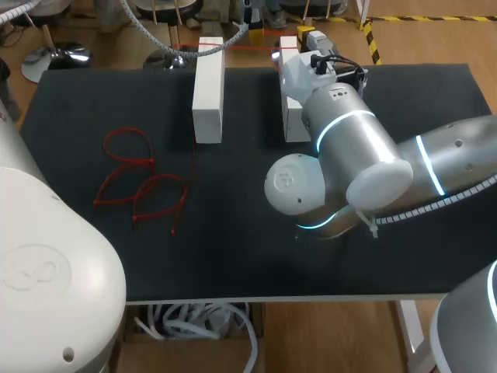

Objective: Grab the tape and strap the tape.

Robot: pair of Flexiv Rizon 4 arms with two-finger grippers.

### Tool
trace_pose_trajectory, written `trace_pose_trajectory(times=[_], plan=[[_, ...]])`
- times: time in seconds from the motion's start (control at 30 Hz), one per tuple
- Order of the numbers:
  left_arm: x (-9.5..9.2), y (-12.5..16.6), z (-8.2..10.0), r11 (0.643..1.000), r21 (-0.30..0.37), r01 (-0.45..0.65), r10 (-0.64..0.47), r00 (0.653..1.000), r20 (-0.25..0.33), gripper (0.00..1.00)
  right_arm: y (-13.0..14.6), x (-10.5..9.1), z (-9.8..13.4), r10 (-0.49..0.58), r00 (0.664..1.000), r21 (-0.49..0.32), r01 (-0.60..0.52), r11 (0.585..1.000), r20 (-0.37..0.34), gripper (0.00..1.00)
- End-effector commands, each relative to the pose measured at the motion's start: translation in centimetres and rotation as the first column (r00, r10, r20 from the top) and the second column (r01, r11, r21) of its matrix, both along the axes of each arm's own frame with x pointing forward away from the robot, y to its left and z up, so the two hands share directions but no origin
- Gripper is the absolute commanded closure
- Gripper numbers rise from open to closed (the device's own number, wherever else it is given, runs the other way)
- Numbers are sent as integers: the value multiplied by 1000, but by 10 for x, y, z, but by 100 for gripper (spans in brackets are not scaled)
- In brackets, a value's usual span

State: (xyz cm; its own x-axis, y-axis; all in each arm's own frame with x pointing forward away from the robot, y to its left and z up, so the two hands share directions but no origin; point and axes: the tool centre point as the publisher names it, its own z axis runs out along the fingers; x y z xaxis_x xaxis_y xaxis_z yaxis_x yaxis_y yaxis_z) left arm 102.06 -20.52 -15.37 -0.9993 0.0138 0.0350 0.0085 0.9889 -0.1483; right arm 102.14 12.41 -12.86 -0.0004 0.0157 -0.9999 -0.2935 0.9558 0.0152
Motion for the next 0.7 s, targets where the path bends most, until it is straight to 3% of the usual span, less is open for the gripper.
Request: trace_pose_trajectory(times=[0.03, 0.7], plan=[[1, -1, 1, 1000, 4, 0, 0, 1000, -2, 100, -6, -1, 5, 18, 1000, -4, -18, 1000, -13, 100], [1, -1, 1, 1000, 4, 0, 0, 1000, -2, 100, -8, 2, 2, 24, 1000, -10, -24, 1000, -11, 100]])
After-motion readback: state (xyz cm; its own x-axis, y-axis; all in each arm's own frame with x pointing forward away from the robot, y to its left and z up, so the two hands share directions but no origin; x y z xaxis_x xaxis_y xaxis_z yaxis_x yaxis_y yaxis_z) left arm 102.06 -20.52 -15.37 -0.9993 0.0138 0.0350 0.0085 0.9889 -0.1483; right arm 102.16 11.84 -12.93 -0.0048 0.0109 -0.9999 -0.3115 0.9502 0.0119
